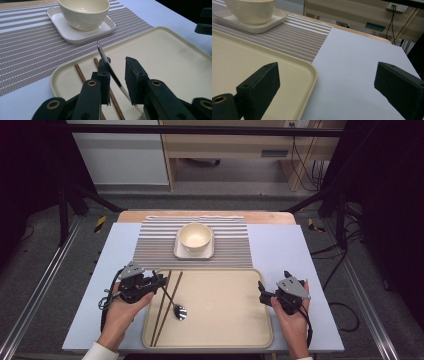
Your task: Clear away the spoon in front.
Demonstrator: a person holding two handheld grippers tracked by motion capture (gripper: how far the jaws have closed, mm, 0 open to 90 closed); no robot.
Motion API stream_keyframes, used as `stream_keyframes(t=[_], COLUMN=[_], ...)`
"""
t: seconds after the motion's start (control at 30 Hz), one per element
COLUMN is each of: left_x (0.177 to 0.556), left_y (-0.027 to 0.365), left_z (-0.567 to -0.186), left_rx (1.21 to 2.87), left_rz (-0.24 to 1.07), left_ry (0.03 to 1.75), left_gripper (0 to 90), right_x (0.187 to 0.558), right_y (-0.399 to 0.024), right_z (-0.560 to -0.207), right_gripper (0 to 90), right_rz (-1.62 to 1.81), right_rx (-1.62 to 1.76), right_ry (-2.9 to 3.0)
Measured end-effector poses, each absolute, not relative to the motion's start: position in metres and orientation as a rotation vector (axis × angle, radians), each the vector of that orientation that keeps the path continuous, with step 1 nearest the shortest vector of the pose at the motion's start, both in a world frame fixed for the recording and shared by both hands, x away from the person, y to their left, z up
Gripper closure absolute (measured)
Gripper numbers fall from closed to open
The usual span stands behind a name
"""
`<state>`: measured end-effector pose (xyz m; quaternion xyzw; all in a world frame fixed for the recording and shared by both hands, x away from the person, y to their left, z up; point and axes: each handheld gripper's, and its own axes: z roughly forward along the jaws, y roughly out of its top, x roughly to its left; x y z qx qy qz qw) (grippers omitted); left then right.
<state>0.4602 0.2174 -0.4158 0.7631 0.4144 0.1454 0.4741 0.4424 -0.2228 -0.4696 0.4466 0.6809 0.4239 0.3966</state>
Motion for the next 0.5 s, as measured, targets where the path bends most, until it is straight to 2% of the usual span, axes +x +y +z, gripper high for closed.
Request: stream_keyframes(t=[0.5], left_x=[0.49], left_y=[0.182], left_z=[-0.432], left_rx=[1.988], left_rz=[0.341], left_ry=[0.975], left_gripper=[74.0], right_x=[0.442], right_y=[-0.224], right_z=[-0.469], right_gripper=[6.6], right_rz=[1.081], right_rx=[1.123], right_ry=[1.737])
